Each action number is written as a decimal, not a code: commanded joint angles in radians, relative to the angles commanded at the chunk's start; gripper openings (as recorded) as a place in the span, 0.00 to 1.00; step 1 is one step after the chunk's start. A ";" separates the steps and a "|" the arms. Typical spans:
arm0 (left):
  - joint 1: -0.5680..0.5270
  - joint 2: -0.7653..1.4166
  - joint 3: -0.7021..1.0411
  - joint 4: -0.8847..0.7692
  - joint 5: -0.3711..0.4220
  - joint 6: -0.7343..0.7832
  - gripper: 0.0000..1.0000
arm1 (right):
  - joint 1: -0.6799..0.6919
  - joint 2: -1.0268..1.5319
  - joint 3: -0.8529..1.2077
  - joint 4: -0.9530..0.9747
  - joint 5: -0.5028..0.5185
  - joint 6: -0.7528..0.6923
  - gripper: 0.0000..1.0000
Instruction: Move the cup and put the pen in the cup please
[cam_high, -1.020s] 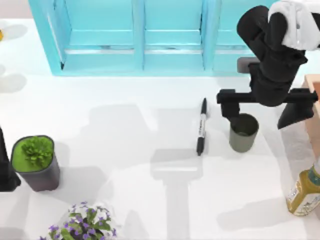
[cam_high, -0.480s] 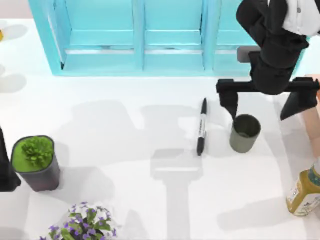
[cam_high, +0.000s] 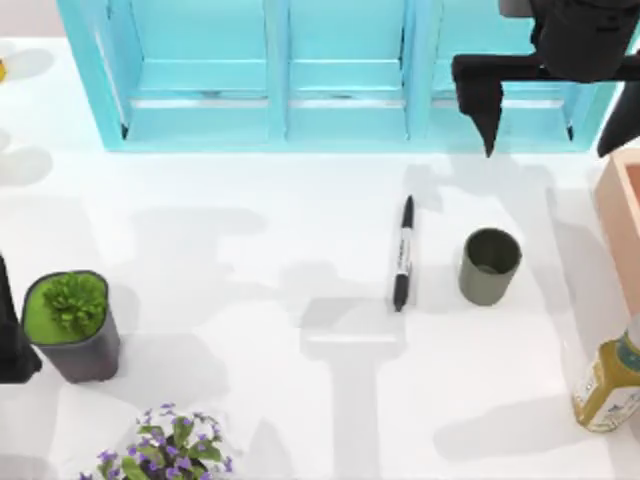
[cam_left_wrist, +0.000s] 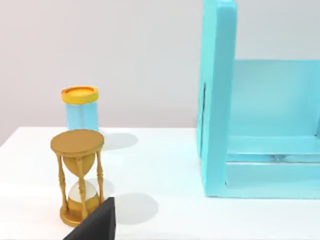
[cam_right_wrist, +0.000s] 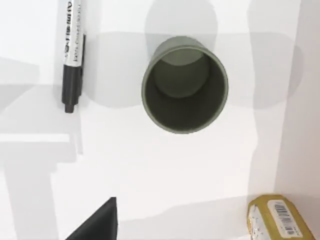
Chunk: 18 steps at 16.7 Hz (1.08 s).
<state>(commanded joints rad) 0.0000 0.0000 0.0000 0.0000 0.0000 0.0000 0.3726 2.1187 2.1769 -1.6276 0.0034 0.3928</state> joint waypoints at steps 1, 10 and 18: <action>0.000 0.000 0.000 0.000 0.000 0.000 1.00 | -0.001 -0.002 0.028 -0.028 0.000 -0.001 1.00; 0.000 0.000 0.000 0.000 0.000 0.000 1.00 | 0.015 0.032 0.090 -0.064 0.007 0.027 1.00; 0.000 0.000 0.000 0.000 0.000 0.000 1.00 | 0.167 0.495 0.550 -0.166 0.093 0.285 1.00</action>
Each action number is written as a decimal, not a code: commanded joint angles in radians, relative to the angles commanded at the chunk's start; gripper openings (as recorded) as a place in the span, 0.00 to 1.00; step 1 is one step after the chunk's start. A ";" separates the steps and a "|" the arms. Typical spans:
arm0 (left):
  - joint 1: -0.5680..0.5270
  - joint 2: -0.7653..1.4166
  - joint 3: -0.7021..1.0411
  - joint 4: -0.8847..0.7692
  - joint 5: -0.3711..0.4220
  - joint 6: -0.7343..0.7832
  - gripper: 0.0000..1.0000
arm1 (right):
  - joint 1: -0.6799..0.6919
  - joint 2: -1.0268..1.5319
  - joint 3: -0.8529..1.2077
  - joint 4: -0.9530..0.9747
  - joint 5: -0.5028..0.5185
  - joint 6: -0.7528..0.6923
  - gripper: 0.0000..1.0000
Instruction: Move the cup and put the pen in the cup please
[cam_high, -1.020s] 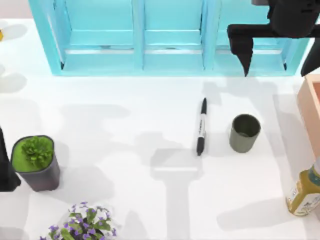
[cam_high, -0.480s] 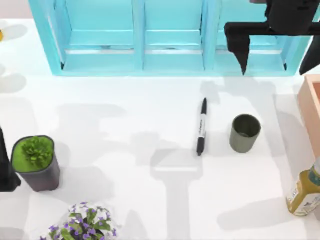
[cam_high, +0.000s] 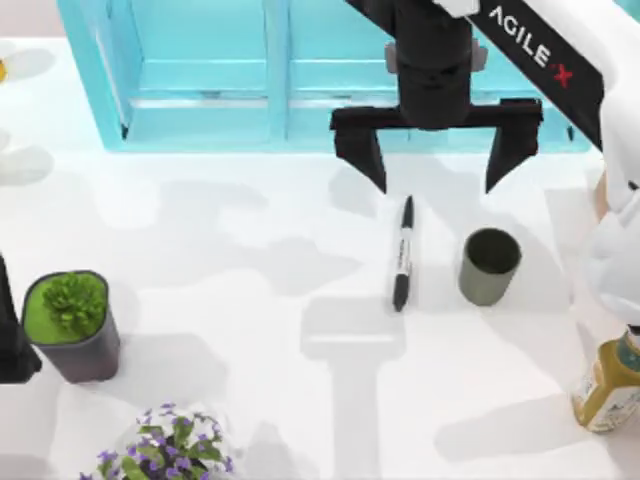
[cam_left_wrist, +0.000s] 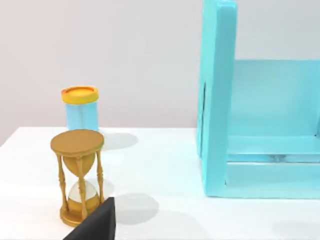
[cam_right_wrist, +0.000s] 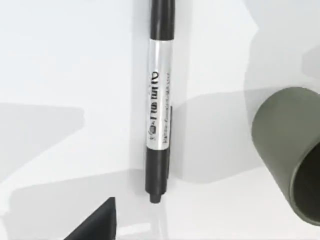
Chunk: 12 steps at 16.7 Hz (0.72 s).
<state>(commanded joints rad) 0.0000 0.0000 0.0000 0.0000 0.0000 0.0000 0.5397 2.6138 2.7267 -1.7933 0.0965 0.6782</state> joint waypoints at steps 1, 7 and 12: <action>0.000 0.000 0.000 0.000 0.000 0.000 1.00 | 0.019 0.054 0.054 -0.010 0.012 0.032 1.00; 0.000 0.000 0.000 0.000 0.000 0.000 1.00 | 0.070 0.175 0.176 -0.032 0.043 0.116 1.00; 0.000 0.000 0.000 0.000 0.000 0.000 1.00 | 0.068 0.258 0.296 -0.013 0.038 0.114 1.00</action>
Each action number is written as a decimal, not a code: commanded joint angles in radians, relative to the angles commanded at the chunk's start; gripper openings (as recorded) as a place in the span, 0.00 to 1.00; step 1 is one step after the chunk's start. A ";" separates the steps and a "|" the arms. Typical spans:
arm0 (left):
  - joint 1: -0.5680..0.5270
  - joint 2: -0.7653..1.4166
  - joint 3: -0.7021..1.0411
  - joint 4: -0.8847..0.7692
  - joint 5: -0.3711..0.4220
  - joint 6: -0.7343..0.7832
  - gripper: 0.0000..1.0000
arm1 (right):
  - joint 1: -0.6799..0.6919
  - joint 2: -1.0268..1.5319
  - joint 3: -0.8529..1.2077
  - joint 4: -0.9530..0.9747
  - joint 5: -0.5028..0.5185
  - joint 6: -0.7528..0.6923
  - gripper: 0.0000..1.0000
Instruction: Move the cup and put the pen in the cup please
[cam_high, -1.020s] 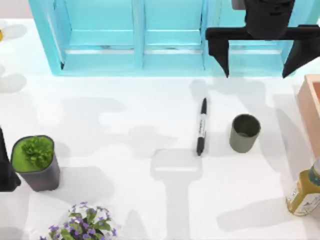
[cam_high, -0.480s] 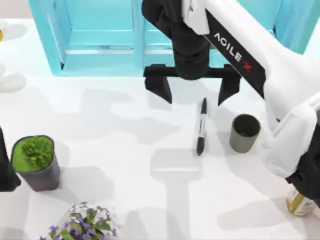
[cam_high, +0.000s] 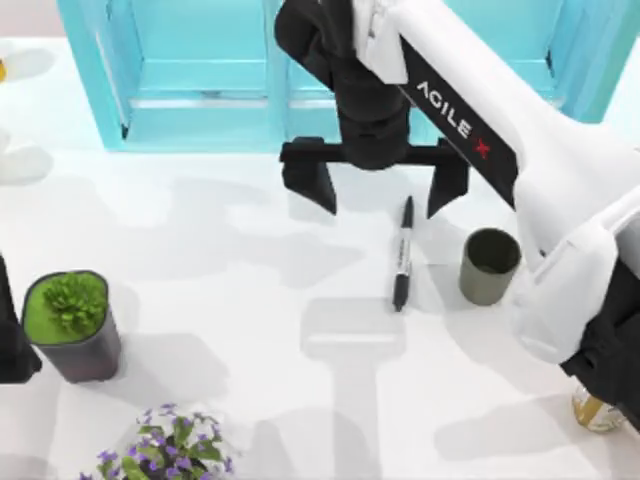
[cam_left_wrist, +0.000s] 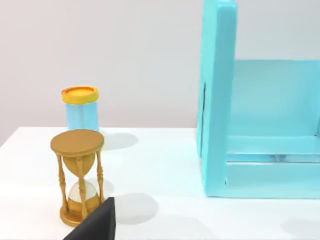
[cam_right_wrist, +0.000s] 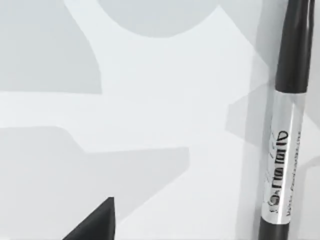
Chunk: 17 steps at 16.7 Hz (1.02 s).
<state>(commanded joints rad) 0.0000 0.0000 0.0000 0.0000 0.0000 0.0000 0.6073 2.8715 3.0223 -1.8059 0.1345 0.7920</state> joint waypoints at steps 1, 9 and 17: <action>0.000 0.000 0.000 0.000 0.000 0.000 1.00 | -0.001 0.003 -0.020 0.001 0.002 -0.001 1.00; 0.000 0.000 0.000 0.000 0.000 0.000 1.00 | -0.007 -0.061 -0.255 0.137 0.007 -0.006 1.00; 0.000 0.000 0.000 0.000 0.000 0.000 1.00 | -0.015 -0.171 -0.579 0.353 0.006 -0.015 1.00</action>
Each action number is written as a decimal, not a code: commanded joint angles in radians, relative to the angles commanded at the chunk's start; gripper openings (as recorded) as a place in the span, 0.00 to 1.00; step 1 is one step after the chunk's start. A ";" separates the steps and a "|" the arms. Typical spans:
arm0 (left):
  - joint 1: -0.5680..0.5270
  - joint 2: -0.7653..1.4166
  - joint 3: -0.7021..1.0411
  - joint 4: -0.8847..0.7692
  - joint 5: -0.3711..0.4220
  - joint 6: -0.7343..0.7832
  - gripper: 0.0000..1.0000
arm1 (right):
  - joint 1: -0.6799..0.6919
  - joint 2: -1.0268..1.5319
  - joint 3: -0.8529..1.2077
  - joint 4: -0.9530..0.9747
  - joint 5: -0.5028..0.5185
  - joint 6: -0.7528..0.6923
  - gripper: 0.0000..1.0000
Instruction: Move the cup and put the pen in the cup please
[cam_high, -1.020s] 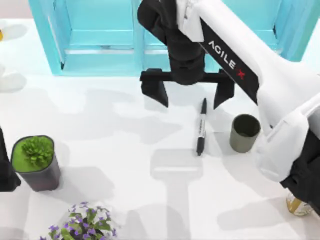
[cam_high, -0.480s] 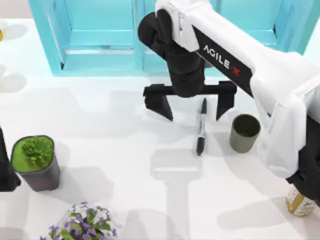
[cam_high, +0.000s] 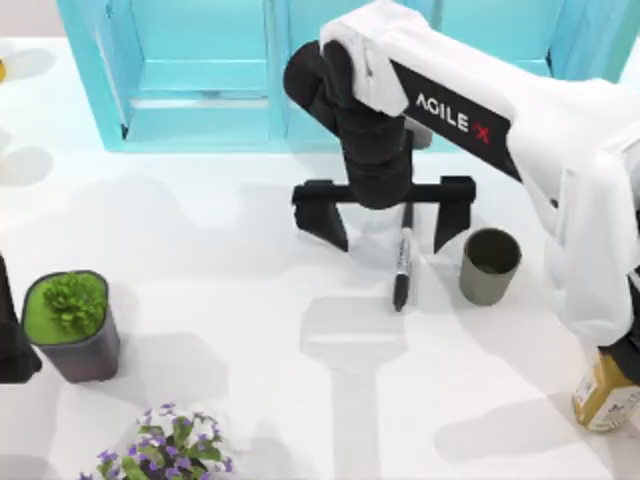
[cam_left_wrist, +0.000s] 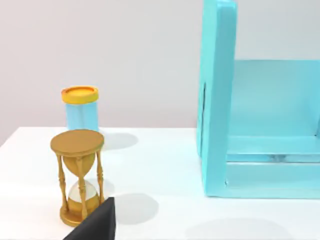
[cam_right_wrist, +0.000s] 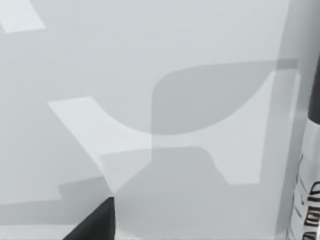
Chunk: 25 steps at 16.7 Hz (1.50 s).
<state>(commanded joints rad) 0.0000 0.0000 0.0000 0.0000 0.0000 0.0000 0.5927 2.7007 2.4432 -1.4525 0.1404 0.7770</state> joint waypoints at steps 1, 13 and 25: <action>0.000 0.000 0.000 0.000 0.000 0.000 1.00 | -0.001 -0.013 -0.040 0.026 0.000 -0.001 1.00; 0.000 0.000 0.000 0.000 0.000 0.000 1.00 | -0.007 -0.101 -0.300 0.200 0.000 -0.008 1.00; 0.000 0.000 0.000 0.000 0.000 0.000 1.00 | -0.007 -0.101 -0.300 0.200 0.000 -0.008 0.32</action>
<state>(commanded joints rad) 0.0000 0.0000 0.0000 0.0000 0.0000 0.0000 0.5858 2.5999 2.1437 -1.2528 0.1401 0.7693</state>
